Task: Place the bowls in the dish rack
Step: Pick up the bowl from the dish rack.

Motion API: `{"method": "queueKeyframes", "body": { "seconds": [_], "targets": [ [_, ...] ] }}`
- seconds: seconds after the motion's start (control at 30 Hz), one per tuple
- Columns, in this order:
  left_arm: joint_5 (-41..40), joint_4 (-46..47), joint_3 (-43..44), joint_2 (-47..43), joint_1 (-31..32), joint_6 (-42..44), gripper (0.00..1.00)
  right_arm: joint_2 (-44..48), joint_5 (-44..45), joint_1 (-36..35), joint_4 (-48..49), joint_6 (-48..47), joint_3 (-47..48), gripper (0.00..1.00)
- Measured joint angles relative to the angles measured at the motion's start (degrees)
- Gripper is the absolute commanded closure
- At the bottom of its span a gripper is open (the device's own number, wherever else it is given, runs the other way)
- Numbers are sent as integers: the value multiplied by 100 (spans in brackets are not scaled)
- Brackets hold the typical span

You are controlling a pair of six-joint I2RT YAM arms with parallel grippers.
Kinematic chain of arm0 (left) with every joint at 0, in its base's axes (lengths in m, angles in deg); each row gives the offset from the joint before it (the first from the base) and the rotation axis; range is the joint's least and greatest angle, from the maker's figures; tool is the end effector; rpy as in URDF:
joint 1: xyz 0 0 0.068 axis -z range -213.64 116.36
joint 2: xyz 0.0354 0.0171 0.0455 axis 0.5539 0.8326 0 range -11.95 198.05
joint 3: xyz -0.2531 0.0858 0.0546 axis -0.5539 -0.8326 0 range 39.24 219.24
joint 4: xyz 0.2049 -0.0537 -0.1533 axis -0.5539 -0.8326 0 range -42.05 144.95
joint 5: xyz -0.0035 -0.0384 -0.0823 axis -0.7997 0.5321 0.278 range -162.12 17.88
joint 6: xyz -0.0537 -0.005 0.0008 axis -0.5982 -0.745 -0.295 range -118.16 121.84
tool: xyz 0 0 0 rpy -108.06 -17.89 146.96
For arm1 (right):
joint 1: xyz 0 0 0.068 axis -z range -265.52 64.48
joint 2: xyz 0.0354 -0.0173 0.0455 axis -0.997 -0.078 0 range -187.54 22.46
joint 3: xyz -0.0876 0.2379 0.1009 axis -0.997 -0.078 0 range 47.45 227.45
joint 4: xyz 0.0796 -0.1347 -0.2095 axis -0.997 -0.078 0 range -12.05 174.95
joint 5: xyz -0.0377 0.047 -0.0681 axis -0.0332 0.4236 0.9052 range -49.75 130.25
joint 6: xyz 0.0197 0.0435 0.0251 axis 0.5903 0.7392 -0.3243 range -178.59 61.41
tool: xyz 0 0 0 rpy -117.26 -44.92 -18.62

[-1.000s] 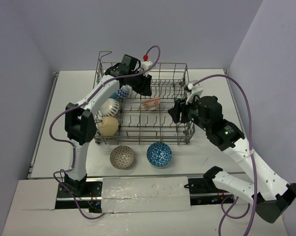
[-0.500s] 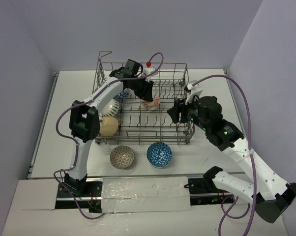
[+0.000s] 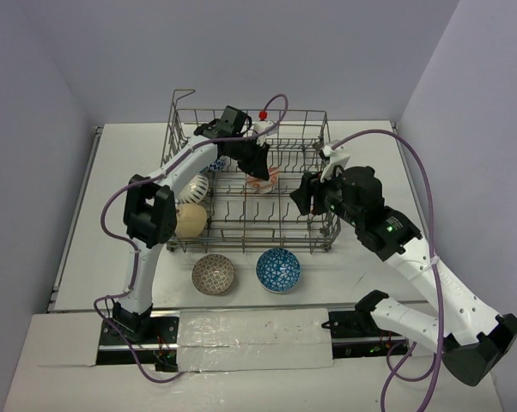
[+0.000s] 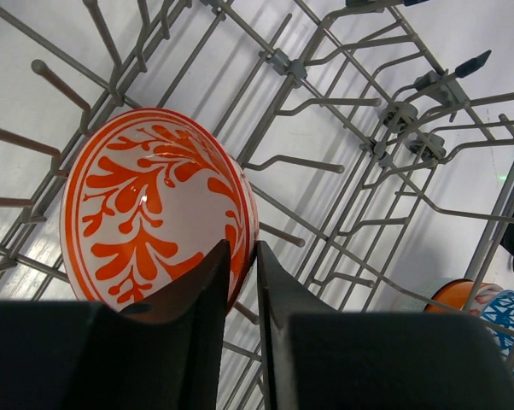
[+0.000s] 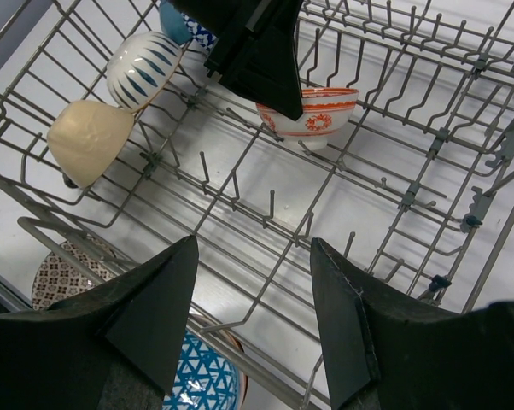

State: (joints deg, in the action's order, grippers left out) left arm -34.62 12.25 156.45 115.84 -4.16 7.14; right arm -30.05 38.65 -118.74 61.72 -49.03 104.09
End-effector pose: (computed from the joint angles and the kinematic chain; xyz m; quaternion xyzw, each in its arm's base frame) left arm 0.4199 -0.2623 0.2543 0.3652 0.8274 -0.3607 0.2278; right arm 0.1692 0.1121 0.3646 -0.1749 0.7955 0.2221 0.5359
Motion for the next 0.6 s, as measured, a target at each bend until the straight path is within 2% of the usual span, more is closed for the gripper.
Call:
{"method": "queueKeyframes", "body": {
  "seconds": [0.2,0.43,0.6],
  "targets": [
    [68,22,0,0,13,-37,84,-24,0,0,4,0,0,37],
    [76,66,0,0,0,-201,100,-24,2,0,7,0,0,37],
    [142,275,-66,-46,-7,-535,100,-22,0,11,7,0,0,37]
  ]
}}
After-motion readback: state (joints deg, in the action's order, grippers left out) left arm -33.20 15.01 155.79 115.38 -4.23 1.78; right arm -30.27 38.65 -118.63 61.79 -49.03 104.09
